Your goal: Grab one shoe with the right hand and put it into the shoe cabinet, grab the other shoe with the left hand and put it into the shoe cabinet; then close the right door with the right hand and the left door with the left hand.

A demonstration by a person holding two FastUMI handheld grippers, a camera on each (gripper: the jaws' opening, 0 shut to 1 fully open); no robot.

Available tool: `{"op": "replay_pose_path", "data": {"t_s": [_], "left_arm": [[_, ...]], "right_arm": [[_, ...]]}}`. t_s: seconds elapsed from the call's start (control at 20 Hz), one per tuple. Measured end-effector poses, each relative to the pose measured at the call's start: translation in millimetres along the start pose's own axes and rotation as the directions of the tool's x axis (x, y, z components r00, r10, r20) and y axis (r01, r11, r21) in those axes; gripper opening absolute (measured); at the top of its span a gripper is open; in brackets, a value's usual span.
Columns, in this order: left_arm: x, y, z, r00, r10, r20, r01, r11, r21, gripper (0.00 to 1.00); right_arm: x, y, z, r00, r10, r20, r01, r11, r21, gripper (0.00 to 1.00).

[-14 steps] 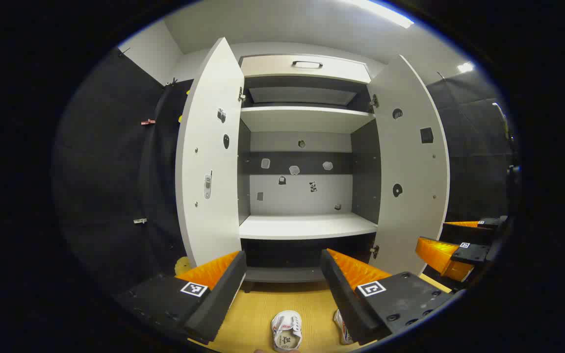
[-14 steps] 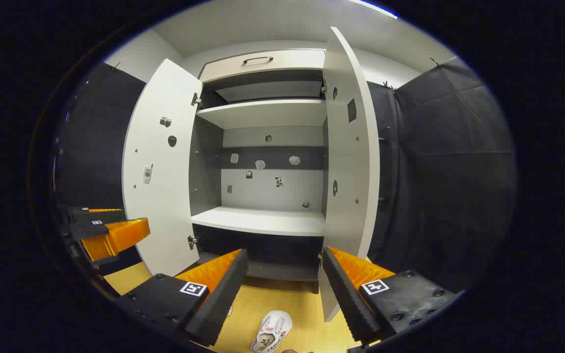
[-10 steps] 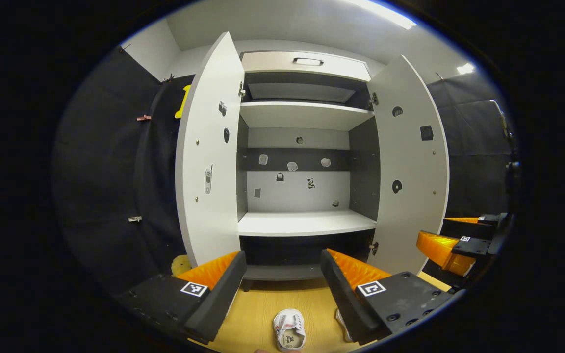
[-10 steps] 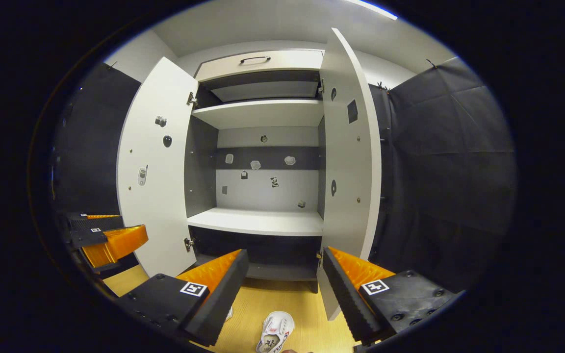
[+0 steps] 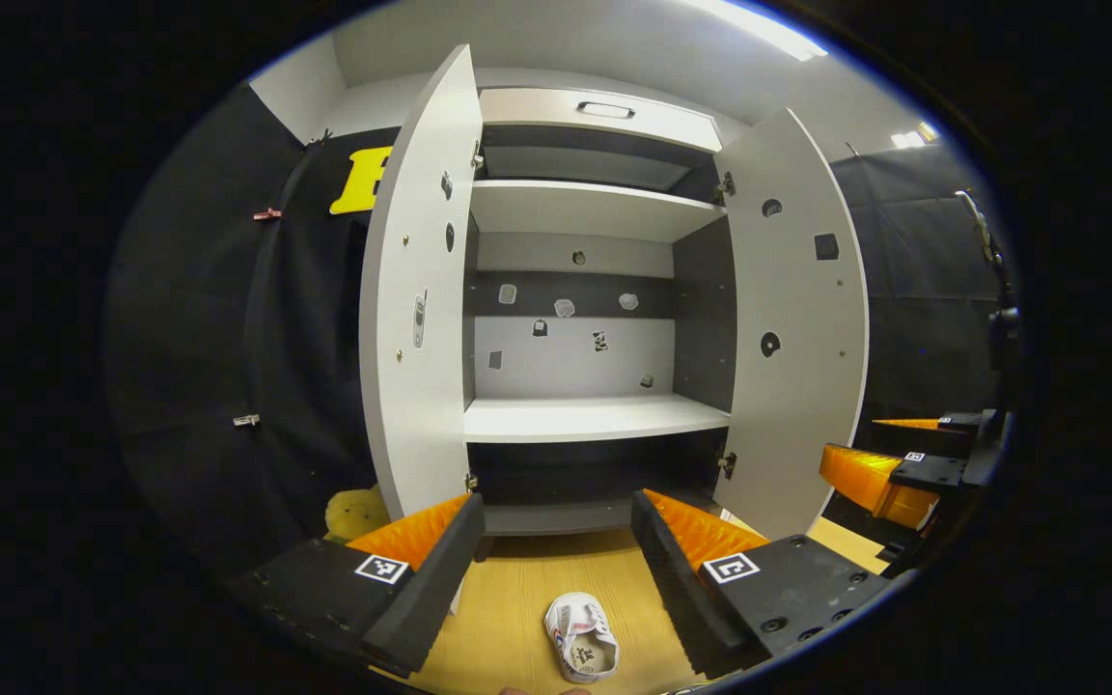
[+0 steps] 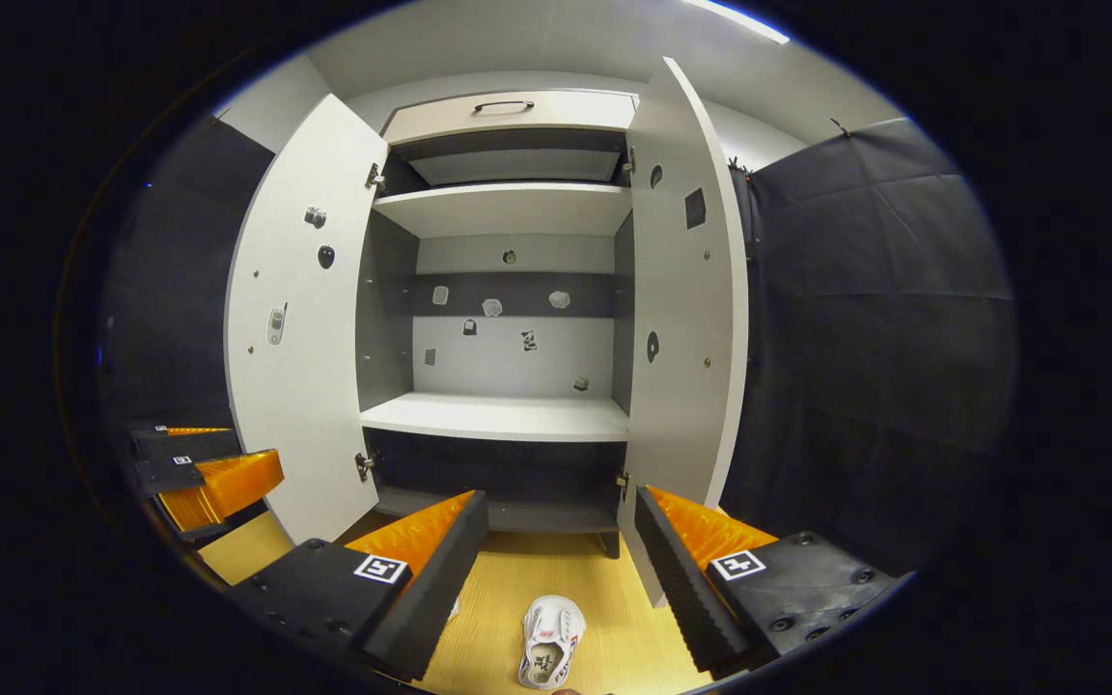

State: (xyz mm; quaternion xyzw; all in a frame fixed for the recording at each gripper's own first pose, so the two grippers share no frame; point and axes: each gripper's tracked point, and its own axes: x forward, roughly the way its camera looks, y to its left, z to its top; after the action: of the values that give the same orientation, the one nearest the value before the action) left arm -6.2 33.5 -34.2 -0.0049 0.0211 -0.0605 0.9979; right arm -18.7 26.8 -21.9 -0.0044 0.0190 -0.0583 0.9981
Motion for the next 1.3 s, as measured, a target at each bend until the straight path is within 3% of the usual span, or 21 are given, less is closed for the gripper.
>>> {"op": "replay_pose_path", "data": {"t_s": [0.45,0.8,1.15,1.3], "left_arm": [[-5.8,4.7,-10.9,0.999,-0.032,-0.009,0.032,0.999,-0.021,0.95],[-6.5,15.6,-23.0,0.999,-0.028,-0.032,0.027,0.999,-0.035,0.95],[-6.8,27.4,-41.2,0.997,-0.014,-0.080,0.011,0.999,-0.037,0.95],[-8.2,29.7,-55.4,0.993,-0.016,-0.118,0.010,0.999,-0.051,0.95]], "right_arm": [[-5.5,12.9,-16.3,0.998,0.003,-0.061,-0.004,1.000,-0.005,0.98],[2.8,24.9,-58.1,0.980,0.037,-0.194,-0.036,0.999,0.010,0.98],[16.7,39.7,-133.5,0.919,0.082,-0.385,-0.061,0.996,0.067,0.99],[16.4,43.6,-183.3,0.867,0.091,-0.490,-0.047,0.994,0.101,0.99]]}}
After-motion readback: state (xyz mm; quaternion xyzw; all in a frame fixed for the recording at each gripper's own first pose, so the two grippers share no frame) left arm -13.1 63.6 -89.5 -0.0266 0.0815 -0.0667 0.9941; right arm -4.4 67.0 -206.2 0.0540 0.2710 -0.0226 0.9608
